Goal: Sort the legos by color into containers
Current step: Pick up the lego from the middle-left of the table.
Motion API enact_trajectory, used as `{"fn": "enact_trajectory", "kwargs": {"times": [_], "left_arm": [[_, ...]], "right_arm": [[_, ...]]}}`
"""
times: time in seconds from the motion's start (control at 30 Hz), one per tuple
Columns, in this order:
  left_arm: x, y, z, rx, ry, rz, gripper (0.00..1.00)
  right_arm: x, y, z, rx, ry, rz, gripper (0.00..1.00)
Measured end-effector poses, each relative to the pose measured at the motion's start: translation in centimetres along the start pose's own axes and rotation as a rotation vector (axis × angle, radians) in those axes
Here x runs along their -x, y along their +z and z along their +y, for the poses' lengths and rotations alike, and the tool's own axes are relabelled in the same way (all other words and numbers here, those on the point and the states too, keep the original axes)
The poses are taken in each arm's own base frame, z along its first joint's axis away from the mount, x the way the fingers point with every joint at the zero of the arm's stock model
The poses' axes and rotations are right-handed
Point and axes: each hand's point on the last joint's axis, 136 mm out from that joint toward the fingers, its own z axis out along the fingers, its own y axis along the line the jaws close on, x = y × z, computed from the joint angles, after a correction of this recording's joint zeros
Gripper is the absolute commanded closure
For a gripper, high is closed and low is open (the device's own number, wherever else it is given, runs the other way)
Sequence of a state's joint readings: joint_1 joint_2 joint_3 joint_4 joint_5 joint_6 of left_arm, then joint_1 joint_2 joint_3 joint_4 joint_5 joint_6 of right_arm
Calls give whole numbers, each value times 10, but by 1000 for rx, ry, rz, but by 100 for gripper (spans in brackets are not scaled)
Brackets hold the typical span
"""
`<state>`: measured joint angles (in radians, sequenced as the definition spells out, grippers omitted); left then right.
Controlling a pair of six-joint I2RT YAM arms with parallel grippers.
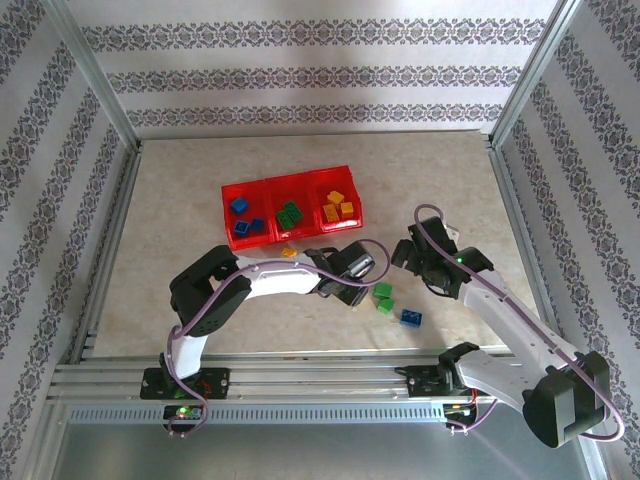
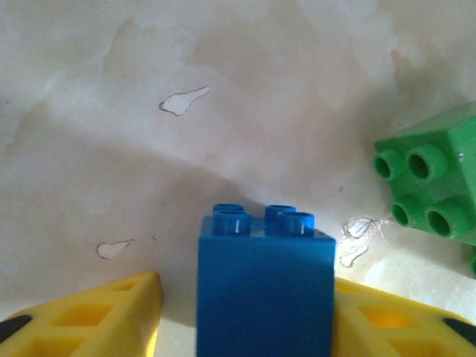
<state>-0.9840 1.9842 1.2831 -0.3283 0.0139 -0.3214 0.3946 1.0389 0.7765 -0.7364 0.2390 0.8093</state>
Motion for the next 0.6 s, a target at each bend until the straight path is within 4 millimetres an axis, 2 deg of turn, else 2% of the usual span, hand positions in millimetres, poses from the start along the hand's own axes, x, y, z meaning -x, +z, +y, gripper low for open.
{"fn": "enact_trajectory", "kwargs": {"times": [0.13,0.23,0.6], "left_arm": [[1,1,4,24,0,-2,65],[2,0,4,30,1,-5,71],[3,-3,9,44,-28,-17,76]], "right_arm": [[-1,2,0,-9,-3,8,2],[-2,4,-1,-13,-4,12,2],[-3,7,-1,-21,-7,21,2]]}}
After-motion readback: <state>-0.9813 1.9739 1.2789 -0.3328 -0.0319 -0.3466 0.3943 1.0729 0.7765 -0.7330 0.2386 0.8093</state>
